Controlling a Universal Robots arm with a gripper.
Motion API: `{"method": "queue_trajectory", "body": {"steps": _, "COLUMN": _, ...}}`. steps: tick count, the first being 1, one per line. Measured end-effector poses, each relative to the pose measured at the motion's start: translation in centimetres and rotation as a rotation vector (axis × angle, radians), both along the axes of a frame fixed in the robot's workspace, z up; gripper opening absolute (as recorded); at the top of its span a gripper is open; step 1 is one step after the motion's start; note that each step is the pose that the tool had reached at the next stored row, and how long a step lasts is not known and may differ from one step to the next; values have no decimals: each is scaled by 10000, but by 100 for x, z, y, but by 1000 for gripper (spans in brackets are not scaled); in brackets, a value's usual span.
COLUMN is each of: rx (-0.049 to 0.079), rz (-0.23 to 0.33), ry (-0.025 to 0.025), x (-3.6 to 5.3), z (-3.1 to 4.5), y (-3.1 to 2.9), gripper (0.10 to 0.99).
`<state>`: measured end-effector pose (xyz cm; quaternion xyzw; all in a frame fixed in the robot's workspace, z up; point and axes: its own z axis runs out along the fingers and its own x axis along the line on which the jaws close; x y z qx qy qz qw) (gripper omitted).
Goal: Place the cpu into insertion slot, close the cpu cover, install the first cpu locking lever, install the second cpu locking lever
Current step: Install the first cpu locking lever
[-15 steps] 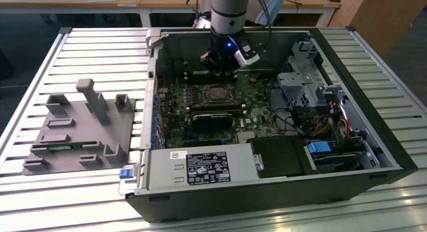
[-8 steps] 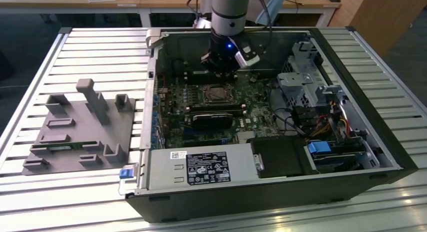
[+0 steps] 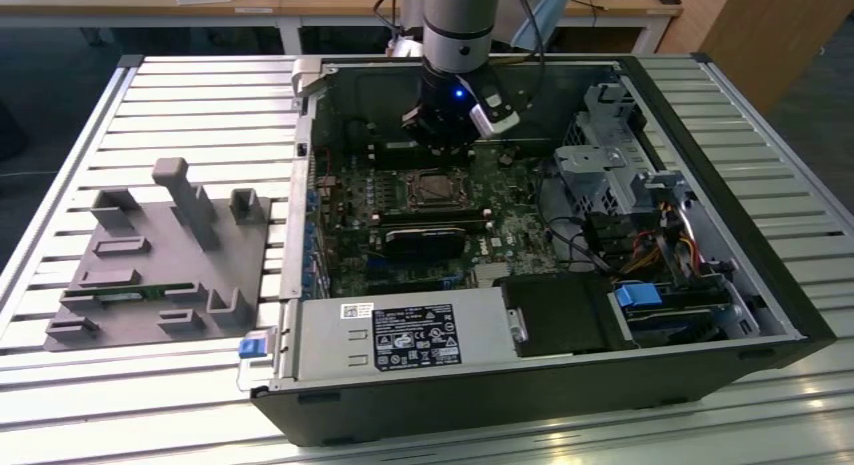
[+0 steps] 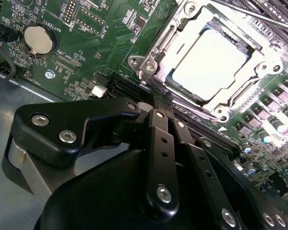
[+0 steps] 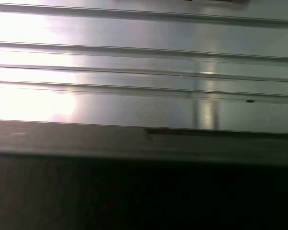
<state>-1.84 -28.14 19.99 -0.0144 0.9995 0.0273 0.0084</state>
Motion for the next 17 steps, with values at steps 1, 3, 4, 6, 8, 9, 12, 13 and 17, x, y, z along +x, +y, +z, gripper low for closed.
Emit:
{"method": "queue_trajectory", "body": {"steps": 1, "rx": -1, "rz": 0, "ry": 0, "x": 0, "z": 2, "y": 0, "gripper": 106}}
{"method": "queue_trajectory", "body": {"steps": 3, "rx": -1, "rz": 0, "ry": 0, "x": 0, "z": 5, "y": 0, "gripper": 106}}
{"method": "queue_trajectory", "body": {"steps": 4, "rx": -3, "rz": 0, "ry": 1, "x": 0, "z": 6, "y": 0, "gripper": 106}}
{"method": "queue_trajectory", "body": {"steps": 6, "rx": -6, "rz": 0, "ry": 1, "x": 0, "z": 7, "y": 0, "gripper": 106}}
{"method": "queue_trajectory", "body": {"steps": 8, "rx": -32, "rz": 0, "ry": 1, "x": 1, "z": 7, "y": 0, "gripper": 106}}
{"method": "queue_trajectory", "body": {"steps": 9, "rx": -51, "rz": 0, "ry": 0, "x": 1, "z": 6, "y": 0, "gripper": 106}}
{"method": "queue_trajectory", "body": {"steps": 12, "rx": -116, "rz": 0, "ry": 3, "x": 2, "z": 1, "y": 0, "gripper": 106}}
{"method": "queue_trajectory", "body": {"steps": 13, "rx": -132, "rz": 0, "ry": 3, "x": 2, "z": -1, "y": -1, "gripper": 106}}
{"method": "queue_trajectory", "body": {"steps": 17, "rx": -160, "rz": 1, "ry": -2, "x": 4, "z": -13, "y": 1, "gripper": 106}}
